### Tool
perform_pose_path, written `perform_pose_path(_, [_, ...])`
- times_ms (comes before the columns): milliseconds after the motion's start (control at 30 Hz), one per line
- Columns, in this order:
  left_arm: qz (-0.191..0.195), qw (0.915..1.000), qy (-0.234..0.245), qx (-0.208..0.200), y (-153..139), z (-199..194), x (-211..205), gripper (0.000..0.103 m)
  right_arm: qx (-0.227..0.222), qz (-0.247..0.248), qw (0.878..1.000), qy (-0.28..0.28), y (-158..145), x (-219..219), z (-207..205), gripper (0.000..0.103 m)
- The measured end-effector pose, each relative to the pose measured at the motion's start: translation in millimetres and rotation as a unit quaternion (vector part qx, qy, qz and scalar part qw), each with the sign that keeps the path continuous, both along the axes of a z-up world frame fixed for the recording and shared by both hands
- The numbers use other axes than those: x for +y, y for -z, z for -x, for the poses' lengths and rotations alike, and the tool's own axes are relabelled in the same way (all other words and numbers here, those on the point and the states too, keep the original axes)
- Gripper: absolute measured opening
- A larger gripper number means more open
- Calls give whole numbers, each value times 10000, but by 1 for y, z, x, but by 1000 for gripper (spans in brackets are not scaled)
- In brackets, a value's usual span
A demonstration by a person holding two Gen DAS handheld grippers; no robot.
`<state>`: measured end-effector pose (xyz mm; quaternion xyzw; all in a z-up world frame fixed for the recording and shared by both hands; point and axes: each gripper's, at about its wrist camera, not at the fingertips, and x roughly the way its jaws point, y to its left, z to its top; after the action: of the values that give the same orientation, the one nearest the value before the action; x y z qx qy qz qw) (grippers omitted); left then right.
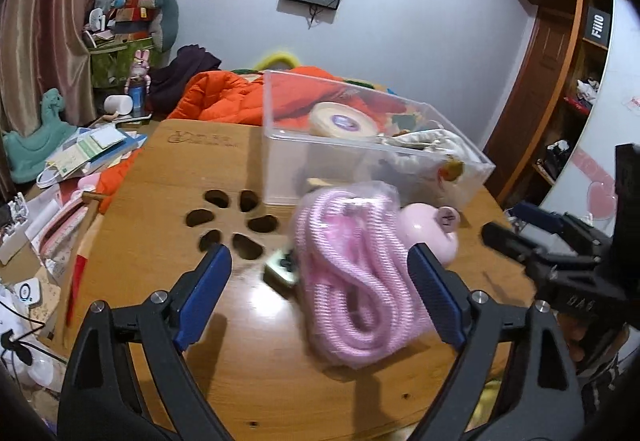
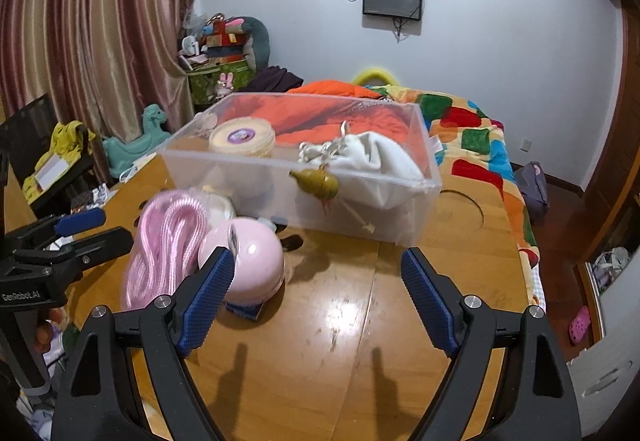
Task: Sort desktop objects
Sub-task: 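Move the right tool toward the pink ball while the left grasps the bagged pink rope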
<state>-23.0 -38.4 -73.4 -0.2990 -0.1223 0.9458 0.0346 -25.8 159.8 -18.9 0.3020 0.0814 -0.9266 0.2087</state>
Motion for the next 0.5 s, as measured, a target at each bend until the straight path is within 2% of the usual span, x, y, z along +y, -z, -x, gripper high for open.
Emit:
perform_pose_path(167, [296,9994,157,-88,1,6,21,90,5,-153,9998,-95,8,0,-3,83])
perform_pose_path(300, [67,9990,190,-407,6,16,21,90,41,-192,9994,-269,11,2,-6,83])
perform_pose_path(500, [72,9981,260,-554,12,24,23,90,43,-366,9967,-719,16,-2,-6,83])
